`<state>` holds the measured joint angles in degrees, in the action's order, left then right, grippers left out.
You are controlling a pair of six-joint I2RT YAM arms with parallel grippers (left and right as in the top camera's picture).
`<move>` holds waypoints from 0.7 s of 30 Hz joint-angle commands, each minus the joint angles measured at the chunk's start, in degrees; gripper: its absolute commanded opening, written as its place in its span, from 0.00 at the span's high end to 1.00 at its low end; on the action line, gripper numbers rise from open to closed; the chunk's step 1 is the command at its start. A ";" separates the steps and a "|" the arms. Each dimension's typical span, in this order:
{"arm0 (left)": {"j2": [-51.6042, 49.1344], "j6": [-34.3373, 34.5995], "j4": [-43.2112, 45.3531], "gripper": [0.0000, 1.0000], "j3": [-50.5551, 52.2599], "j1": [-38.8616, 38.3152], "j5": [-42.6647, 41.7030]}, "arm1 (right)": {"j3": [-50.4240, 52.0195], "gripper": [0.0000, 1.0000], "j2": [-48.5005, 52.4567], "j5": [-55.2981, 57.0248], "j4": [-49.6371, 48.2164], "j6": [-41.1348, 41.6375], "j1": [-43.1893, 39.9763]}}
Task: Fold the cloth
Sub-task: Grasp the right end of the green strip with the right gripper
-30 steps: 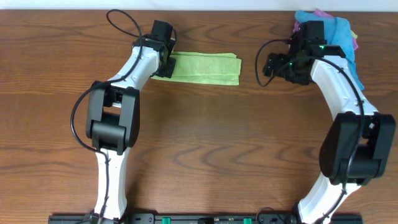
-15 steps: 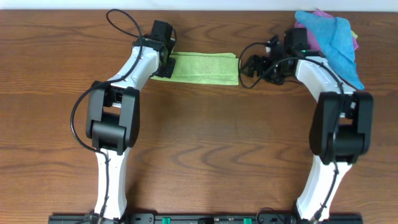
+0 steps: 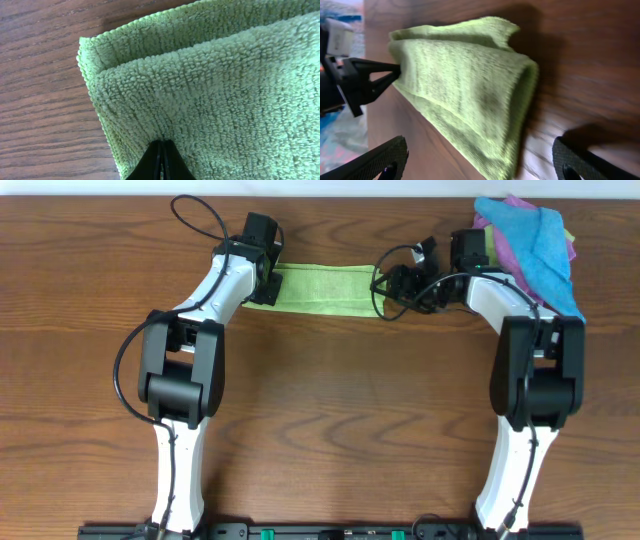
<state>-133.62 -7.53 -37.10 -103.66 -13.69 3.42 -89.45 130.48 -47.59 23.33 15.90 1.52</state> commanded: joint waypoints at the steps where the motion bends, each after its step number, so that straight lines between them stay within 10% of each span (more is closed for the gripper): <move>1: -2.86 -0.07 -0.42 0.94 1.62 0.96 0.98 | 1.25 0.07 5.42 2.10 -0.52 1.97 2.67; 9: -2.86 0.04 -0.37 0.94 1.62 0.96 -0.11 | 1.25 0.12 6.54 5.31 -5.35 3.87 5.57; 17: -2.86 0.04 -0.42 0.94 1.62 0.96 -0.09 | 1.25 0.44 6.54 9.60 -5.14 4.04 5.42; 21: -2.86 0.04 -0.48 0.94 1.62 0.96 -0.11 | 1.25 0.85 6.51 11.43 -6.27 5.99 5.27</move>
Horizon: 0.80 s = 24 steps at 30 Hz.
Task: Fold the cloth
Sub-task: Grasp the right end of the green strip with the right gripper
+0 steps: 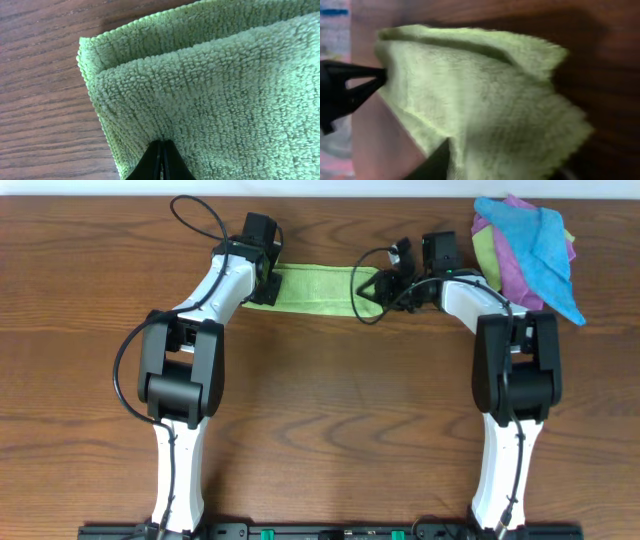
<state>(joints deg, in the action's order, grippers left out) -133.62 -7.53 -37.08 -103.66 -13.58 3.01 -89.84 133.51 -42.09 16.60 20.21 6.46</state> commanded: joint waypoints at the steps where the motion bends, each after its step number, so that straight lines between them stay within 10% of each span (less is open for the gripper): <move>1: -2.86 0.07 -0.50 0.94 1.62 0.85 0.31 | 1.64 0.92 3.48 5.86 -0.33 2.36 0.31; 24: -2.86 1.88 -0.37 0.94 1.62 0.79 -0.09 | -6.97 0.98 -7.65 -0.46 1.55 4.37 1.51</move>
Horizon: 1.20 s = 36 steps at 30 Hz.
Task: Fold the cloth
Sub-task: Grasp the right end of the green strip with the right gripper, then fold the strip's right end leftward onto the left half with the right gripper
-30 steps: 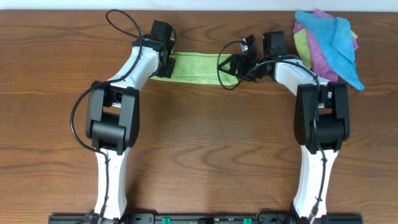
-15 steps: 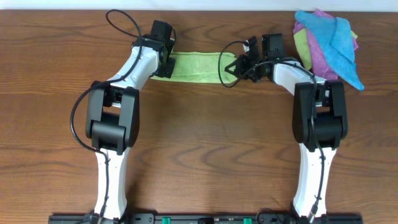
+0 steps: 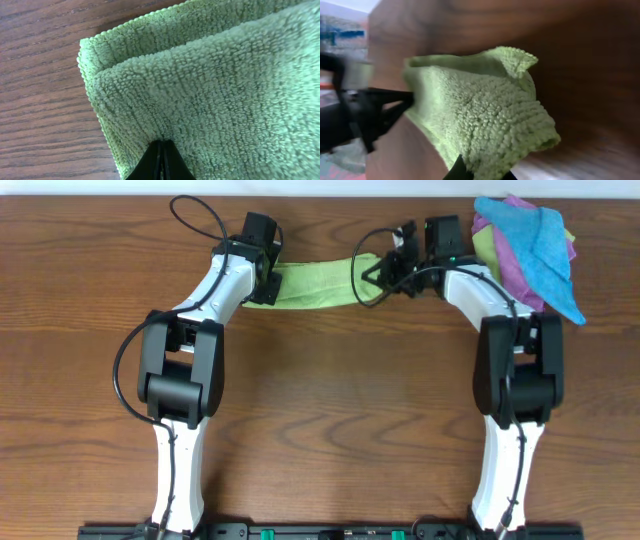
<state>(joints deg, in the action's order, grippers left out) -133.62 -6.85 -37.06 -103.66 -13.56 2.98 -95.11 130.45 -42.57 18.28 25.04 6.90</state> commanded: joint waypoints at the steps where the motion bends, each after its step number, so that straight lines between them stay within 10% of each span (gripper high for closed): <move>1: -2.86 1.46 -0.39 0.94 1.62 0.74 -0.13 | -1.70 0.98 -5.18 0.37 -0.17 -0.46 1.42; 36: -1.25 5.84 1.33 0.94 -0.33 0.81 -6.29 | -1.68 0.98 -6.10 16.06 -1.68 -2.58 12.11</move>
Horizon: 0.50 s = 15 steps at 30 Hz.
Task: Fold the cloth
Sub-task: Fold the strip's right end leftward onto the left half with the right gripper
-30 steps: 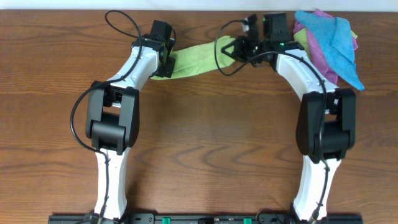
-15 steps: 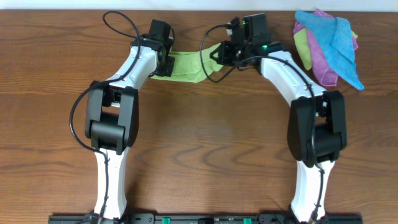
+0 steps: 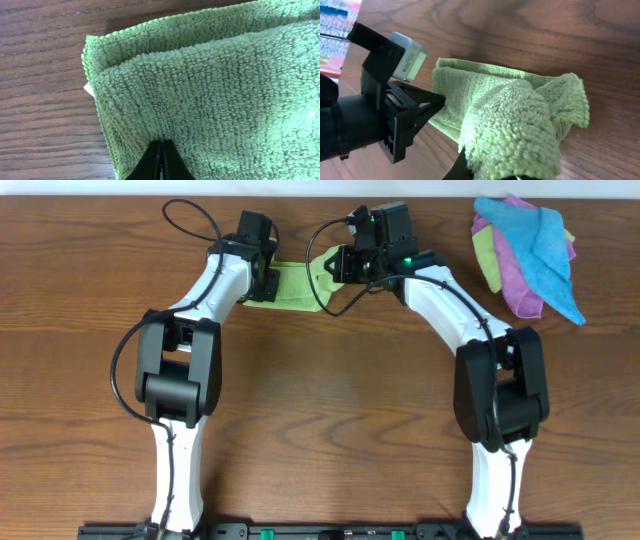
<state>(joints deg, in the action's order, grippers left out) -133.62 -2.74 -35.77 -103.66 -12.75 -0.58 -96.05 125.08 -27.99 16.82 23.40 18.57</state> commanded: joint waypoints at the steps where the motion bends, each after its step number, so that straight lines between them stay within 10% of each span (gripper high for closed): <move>1: -0.76 1.92 -0.22 0.94 -1.01 0.00 -2.95 | -0.74 0.98 -0.72 1.66 -0.22 -0.94 0.44; 15: 11.85 5.53 -3.37 0.94 -6.01 3.37 -2.34 | -0.74 0.99 -0.72 1.66 -2.23 -0.96 2.99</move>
<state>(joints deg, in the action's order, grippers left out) -126.87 0.38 -38.98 -107.53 -11.79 -3.51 -96.05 125.08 -26.68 15.14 23.38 20.32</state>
